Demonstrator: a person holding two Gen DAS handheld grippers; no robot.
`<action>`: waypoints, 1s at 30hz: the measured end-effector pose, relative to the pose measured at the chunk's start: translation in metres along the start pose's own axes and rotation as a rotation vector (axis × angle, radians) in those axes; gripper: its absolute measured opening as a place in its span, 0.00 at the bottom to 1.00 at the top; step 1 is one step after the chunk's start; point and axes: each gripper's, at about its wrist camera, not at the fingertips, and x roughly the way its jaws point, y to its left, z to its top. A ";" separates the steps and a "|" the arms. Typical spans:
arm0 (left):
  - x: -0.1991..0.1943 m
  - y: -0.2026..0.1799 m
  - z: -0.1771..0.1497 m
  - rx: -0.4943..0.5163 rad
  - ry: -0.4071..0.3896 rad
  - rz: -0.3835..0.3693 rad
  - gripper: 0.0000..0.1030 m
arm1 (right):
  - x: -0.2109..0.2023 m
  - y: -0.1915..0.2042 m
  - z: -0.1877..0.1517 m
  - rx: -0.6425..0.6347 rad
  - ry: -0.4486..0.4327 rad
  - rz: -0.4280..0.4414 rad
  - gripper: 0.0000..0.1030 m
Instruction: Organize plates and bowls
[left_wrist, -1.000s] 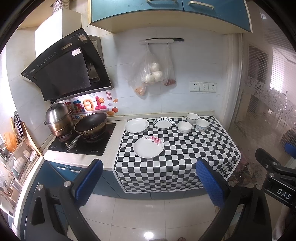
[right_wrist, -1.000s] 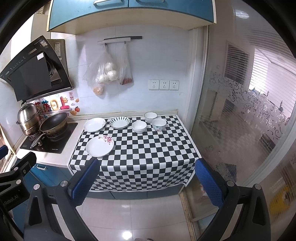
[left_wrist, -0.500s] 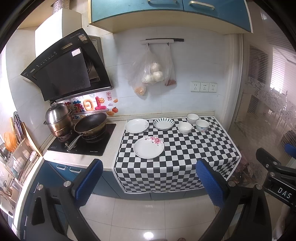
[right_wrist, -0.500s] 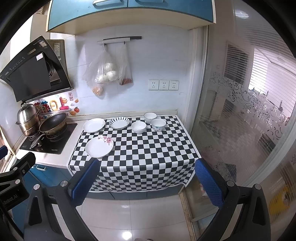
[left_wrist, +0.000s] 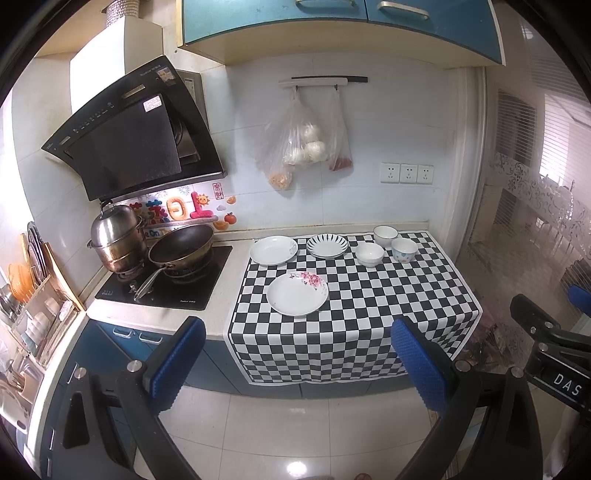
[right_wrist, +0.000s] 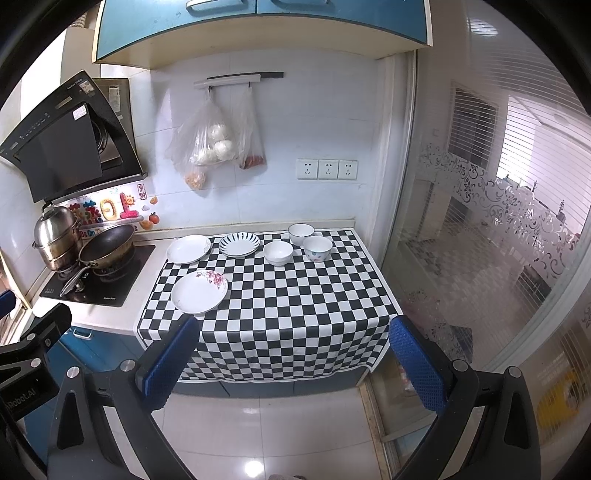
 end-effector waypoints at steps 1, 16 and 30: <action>0.000 0.000 0.000 0.000 0.000 0.000 1.00 | 0.000 0.000 0.000 0.000 0.000 0.000 1.00; 0.001 0.008 0.004 -0.006 0.003 0.008 1.00 | -0.001 0.005 -0.001 -0.003 0.009 0.009 1.00; 0.016 0.018 0.001 0.000 0.004 0.019 1.00 | 0.007 0.015 0.001 0.009 0.009 0.012 1.00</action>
